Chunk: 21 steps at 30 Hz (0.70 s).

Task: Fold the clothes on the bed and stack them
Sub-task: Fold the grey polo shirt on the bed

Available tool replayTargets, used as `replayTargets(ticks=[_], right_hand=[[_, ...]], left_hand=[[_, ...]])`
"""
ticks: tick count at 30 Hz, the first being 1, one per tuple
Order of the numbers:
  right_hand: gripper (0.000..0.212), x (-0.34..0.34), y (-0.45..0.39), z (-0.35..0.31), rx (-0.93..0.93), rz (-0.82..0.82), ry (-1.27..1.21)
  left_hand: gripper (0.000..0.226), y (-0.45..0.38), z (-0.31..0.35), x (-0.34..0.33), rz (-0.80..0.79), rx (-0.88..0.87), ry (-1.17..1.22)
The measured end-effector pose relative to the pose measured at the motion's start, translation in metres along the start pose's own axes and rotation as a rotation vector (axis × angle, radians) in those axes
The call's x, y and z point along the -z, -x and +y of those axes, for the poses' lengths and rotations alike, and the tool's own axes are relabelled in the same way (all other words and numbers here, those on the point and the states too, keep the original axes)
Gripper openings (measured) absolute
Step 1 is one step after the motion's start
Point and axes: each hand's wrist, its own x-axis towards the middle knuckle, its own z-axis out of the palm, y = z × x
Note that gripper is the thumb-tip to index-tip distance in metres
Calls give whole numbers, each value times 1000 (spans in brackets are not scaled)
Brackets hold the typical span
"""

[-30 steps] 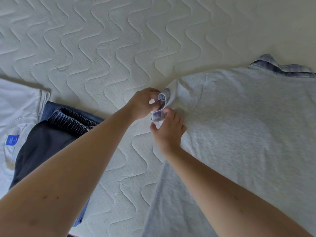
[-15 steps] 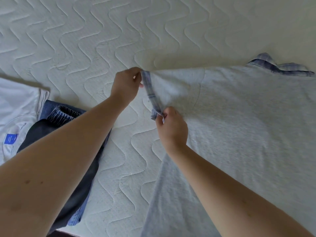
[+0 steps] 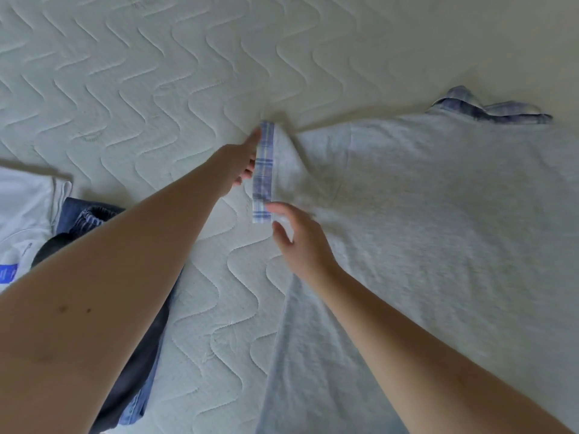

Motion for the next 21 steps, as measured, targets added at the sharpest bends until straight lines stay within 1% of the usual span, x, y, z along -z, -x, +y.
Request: replayTargets(ticks=[2, 3, 5, 7, 11, 13, 15, 18, 20, 21], right_hand=[[40, 11, 8, 13, 10, 172, 124], [44, 17, 11, 21, -19, 203, 211], [53, 28, 13, 35, -93, 161, 350], [54, 38, 6, 46, -104, 117, 421], [51, 64, -26, 58, -83, 159, 462], [53, 79, -48, 62, -112, 143, 512], [54, 92, -68, 66, -140, 98, 585], [57, 103, -87, 69, -152, 22, 640], [58, 109, -93, 71, -119, 26, 670], [59, 113, -96, 72, -90, 51, 687]], left_hand=[[67, 1, -7, -4, 5, -30, -89], [60, 1, -9, -8, 17, -60, -85], [37, 4, -12, -20, 91, -156, -39], [24, 11, -17, -30, 183, -204, 2], [19, 20, -41, -33, 319, -275, 85], [16, 25, -56, -30, 368, -302, 109], [13, 29, -72, -32, 397, -286, 142], [13, 33, -87, -39, 397, -233, 179], [12, 32, -87, -41, 319, -198, 218], [19, 33, -83, -40, 258, -191, 242]])
